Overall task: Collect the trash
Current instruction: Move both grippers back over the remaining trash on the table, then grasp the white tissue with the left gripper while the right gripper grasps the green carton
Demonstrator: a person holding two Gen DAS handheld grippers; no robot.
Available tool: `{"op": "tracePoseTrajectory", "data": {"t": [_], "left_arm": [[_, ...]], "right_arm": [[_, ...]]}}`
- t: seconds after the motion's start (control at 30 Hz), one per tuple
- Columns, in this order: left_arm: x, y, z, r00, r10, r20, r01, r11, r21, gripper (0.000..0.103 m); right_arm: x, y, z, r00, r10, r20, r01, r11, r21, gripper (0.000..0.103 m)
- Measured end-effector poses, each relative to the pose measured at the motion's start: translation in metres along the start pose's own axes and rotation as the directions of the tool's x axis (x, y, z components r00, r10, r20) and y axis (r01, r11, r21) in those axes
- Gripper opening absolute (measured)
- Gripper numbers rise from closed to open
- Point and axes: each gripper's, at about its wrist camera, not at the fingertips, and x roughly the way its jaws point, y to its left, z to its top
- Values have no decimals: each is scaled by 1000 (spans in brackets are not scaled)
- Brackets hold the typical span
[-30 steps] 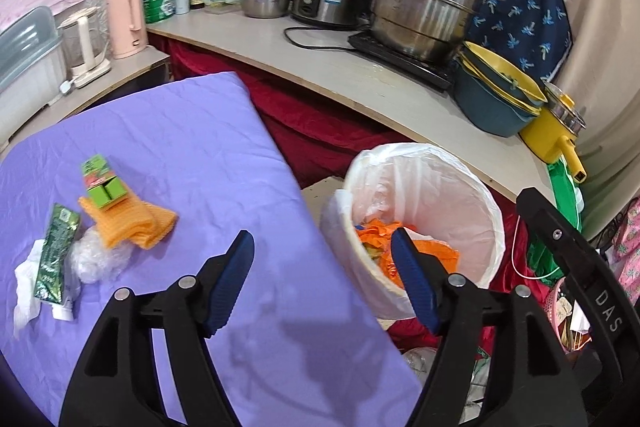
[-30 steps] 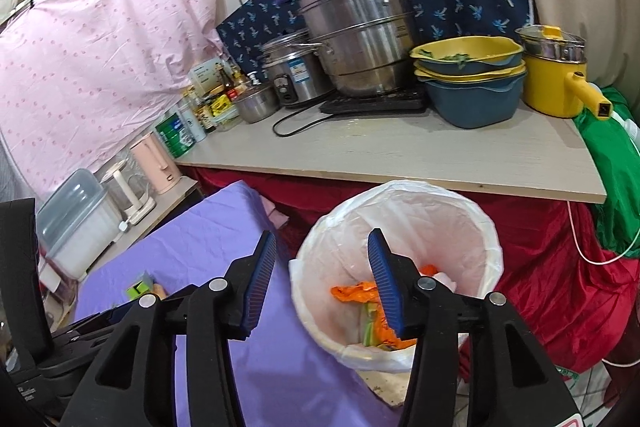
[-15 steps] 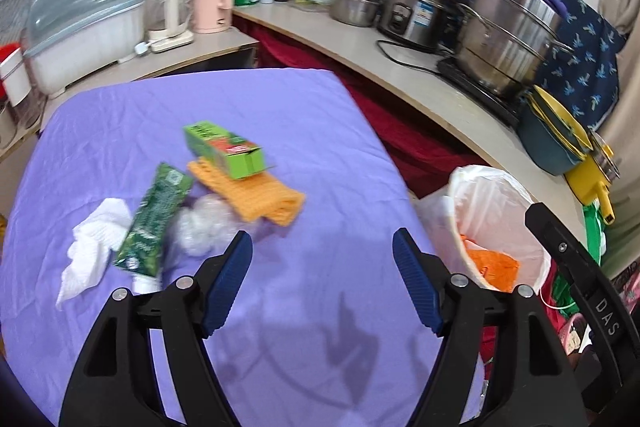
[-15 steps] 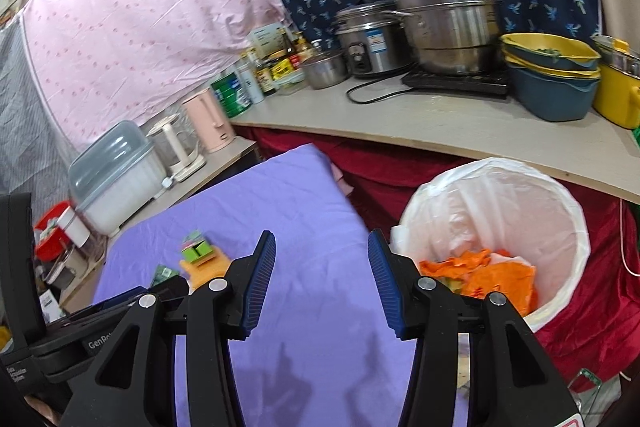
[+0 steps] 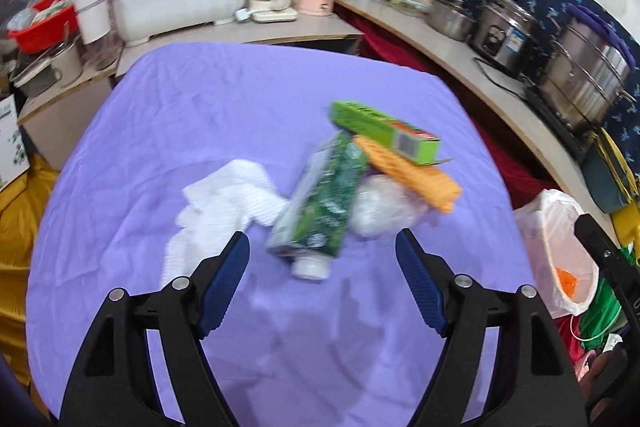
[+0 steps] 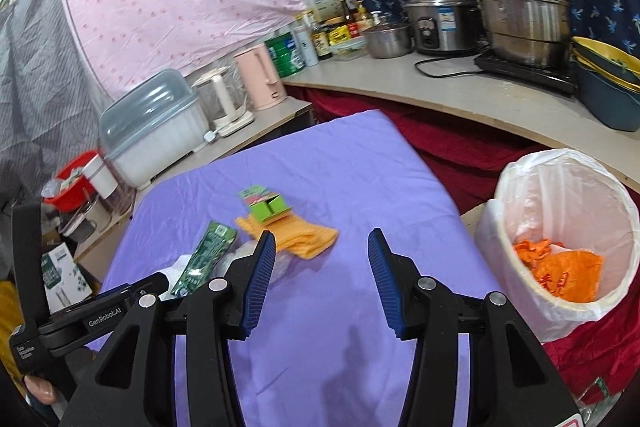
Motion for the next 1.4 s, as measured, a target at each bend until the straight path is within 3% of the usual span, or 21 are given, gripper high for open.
{"op": "tracePoseTrajectory", "data": {"t": [0.17, 0.37, 0.73, 0.83, 0.9, 1.1, 1.4], "left_arm": [[6, 38, -5, 999, 42, -22, -42, 999, -26, 72], [20, 67, -13, 997, 51, -65, -53, 998, -34, 73], [53, 106, -13, 992, -8, -125, -3, 996, -91, 71], [59, 107, -11, 990, -46, -133, 34, 995, -93, 58], [63, 105, -10, 987, -66, -145, 53, 995, -89, 41], [69, 105, -9, 981, -107, -164, 93, 991, -92, 16], [70, 108, -10, 976, -133, -171, 116, 987, -110, 11]], "right_arm": [[16, 29, -13, 999, 29, -46, -30, 999, -35, 47], [35, 59, -26, 993, 69, -92, -75, 996, -54, 56], [79, 111, -48, 971, 127, -203, -143, 987, -68, 61], [92, 124, -52, 965, 138, -224, -156, 986, -66, 61], [100, 129, -54, 961, 142, -236, -160, 985, -61, 61], [121, 139, -60, 952, 147, -270, -164, 986, -39, 62], [146, 139, -66, 940, 154, -304, -161, 987, 1, 61]]}}
